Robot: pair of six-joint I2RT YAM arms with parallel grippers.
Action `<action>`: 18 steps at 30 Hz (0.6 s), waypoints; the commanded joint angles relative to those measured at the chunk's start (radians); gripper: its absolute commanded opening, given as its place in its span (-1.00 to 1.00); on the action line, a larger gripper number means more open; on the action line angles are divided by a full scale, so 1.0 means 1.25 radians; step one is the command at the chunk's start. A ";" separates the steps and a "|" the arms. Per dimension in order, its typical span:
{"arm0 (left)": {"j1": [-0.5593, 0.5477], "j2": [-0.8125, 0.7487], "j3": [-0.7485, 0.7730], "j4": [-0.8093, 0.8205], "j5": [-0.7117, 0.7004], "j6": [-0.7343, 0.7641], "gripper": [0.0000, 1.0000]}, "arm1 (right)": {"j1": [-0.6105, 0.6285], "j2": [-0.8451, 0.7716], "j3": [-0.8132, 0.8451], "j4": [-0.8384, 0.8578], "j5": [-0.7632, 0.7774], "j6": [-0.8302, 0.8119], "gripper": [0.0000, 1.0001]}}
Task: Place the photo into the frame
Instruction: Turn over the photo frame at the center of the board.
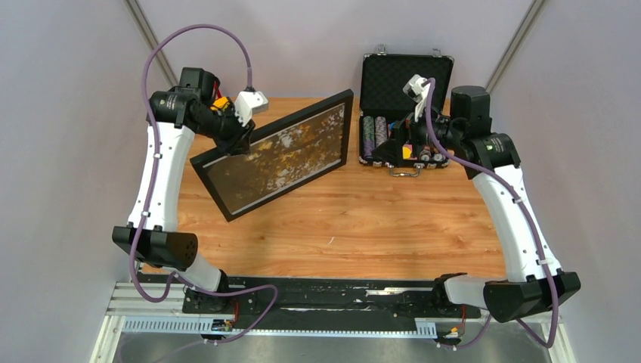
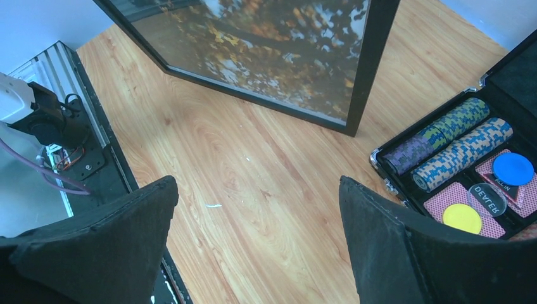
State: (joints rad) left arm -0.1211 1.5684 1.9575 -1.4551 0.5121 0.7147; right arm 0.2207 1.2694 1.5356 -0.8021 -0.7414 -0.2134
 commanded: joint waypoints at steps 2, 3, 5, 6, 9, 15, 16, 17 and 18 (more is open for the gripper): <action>0.009 -0.010 -0.007 0.050 -0.122 -0.079 -1.00 | 0.004 0.011 0.006 0.031 0.006 0.018 0.91; 0.009 -0.008 -0.006 0.058 -0.129 -0.085 -1.00 | 0.003 0.014 0.007 0.032 0.007 0.020 0.91; 0.011 0.000 -0.008 0.071 -0.151 -0.098 -1.00 | 0.003 0.020 0.008 0.032 0.009 0.024 0.91; 0.012 0.004 -0.008 0.076 -0.168 -0.105 -1.00 | 0.004 0.023 0.008 0.031 0.010 0.025 0.91; 0.014 0.018 -0.014 0.102 -0.210 -0.113 -1.00 | 0.003 0.032 0.006 0.031 0.015 0.026 0.91; 0.032 0.058 0.001 0.131 -0.285 -0.118 -1.00 | 0.003 0.043 0.004 0.031 0.019 0.026 0.91; 0.040 0.066 0.006 0.127 -0.286 -0.119 -1.00 | 0.003 0.044 0.003 0.032 0.020 0.026 0.91; 0.050 0.080 0.019 0.124 -0.286 -0.119 -1.00 | 0.004 0.047 0.002 0.032 0.020 0.026 0.91; 0.055 0.087 0.026 0.114 -0.283 -0.120 -1.00 | 0.003 0.049 0.002 0.033 0.021 0.026 0.91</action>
State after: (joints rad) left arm -0.1005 1.5951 1.9690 -1.3525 0.3561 0.5476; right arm 0.2207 1.3228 1.5352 -0.8021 -0.7227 -0.1913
